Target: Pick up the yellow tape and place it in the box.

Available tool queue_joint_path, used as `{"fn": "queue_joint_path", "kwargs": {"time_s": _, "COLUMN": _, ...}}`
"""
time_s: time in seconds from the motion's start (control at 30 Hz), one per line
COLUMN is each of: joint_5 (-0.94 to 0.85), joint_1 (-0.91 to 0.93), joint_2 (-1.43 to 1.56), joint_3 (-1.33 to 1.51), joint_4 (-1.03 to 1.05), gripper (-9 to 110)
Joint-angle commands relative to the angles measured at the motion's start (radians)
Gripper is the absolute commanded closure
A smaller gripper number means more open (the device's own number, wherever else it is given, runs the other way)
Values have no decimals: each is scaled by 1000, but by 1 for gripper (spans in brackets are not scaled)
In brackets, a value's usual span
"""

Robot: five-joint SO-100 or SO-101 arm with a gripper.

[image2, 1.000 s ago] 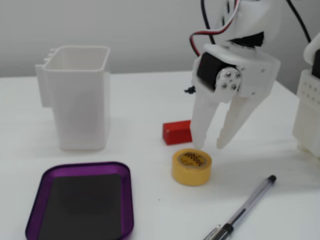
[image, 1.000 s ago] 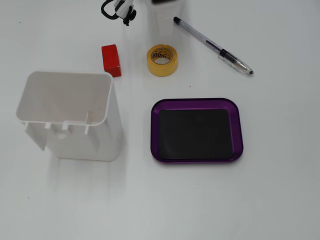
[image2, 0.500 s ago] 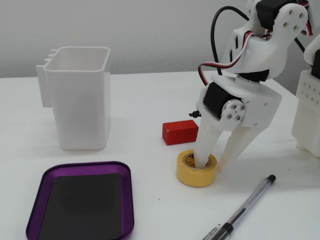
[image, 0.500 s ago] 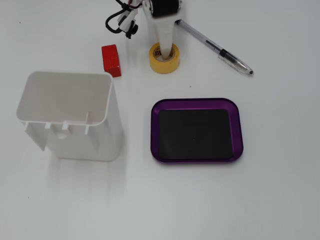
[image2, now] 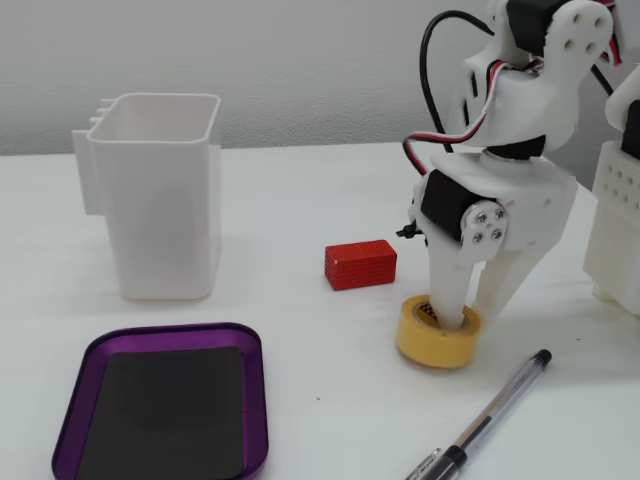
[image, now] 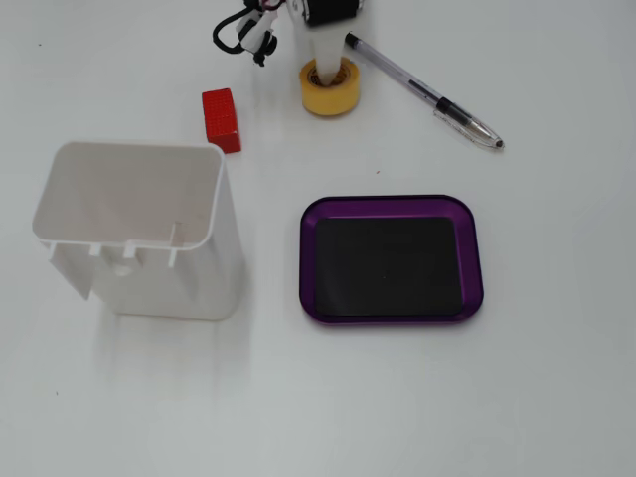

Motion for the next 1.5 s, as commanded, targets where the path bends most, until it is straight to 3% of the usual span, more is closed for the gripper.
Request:
{"fn": "queue_joint_path", "kwargs": {"time_s": 0.0, "joint_5": 3, "joint_1": -2, "joint_2": 114, "joint_3": -126, "joint_4": 91, "gripper": 102}}
{"fn": "queue_joint_path", "kwargs": {"time_s": 0.27, "joint_5": 41, "joint_1": 2, "joint_2": 331, "joint_3": -318, "joint_4": 164, "gripper": 102}}
{"fn": "queue_joint_path", "kwargs": {"time_s": 0.67, "joint_5": 48, "joint_1": 0, "joint_2": 316, "joint_3": -341, "joint_4": 87, "gripper": 102}}
{"fn": "queue_joint_path", "kwargs": {"time_s": 0.93, "joint_5": 57, "joint_1": -141, "joint_2": 74, "joint_3": -407, "joint_4": -37, "gripper": 102}}
{"fn": "queue_joint_path", "kwargs": {"time_s": 1.47, "joint_5": 77, "joint_1": -140, "joint_2": -681, "joint_3": -706, "joint_4": -324, "gripper": 102}}
